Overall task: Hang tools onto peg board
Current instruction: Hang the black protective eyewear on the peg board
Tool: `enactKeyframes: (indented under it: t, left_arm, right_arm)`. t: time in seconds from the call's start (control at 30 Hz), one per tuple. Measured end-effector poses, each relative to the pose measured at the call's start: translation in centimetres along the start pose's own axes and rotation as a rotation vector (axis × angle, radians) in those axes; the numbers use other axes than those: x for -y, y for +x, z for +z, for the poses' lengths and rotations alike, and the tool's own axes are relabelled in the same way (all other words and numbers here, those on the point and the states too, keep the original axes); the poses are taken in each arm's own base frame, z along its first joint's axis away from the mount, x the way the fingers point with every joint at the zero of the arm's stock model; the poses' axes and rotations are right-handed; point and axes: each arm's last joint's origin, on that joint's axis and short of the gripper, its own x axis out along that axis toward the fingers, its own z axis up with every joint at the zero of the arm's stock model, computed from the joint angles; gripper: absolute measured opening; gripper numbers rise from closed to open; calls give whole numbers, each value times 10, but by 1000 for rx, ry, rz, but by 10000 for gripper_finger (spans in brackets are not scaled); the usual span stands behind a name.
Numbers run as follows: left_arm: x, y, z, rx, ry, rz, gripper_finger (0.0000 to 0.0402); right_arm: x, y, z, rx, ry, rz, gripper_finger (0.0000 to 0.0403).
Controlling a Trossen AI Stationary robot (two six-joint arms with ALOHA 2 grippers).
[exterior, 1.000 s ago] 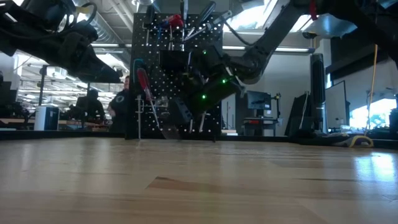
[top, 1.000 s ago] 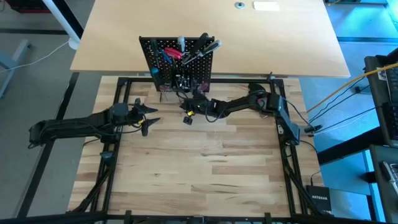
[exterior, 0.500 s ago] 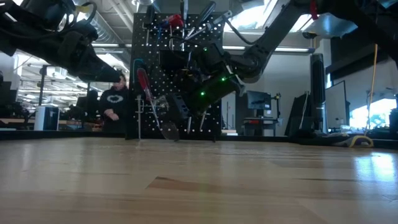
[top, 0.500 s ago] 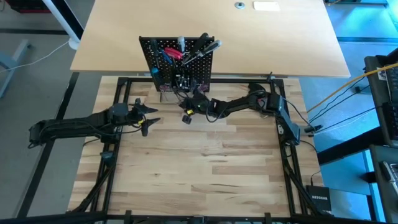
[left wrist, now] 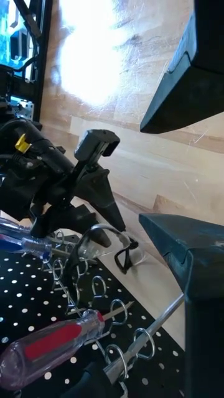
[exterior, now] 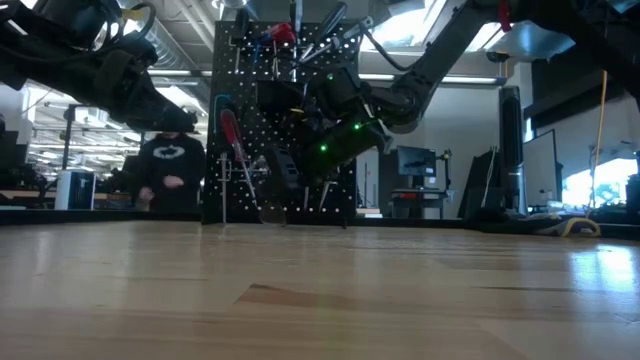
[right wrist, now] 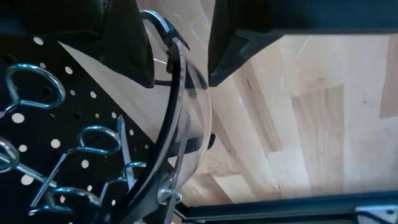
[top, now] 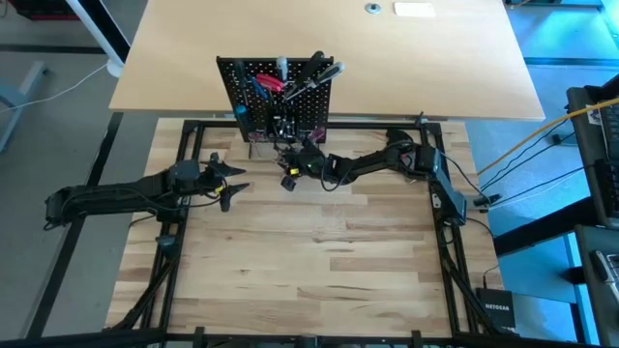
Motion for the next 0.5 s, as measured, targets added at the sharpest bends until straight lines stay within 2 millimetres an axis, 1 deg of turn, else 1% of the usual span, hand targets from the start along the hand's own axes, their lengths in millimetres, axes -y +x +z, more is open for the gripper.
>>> enactKeyframes:
  t: [0.17, 0.33, 0.5]
  left_arm:
    - [0, 0, 0, -1, 0, 0, 210]
    - [0, 0, -2, -16, 2, -1, 210]
    - [0, 0, -2, -17, 6, -1, 210]
  right_arm:
    - [-1, 0, 1, 15, 13, 21, 167]
    - [-3, -2, 1, -17, -21, 16, 177]
    - [-6, -9, 12, 7, -36, -17, 177]
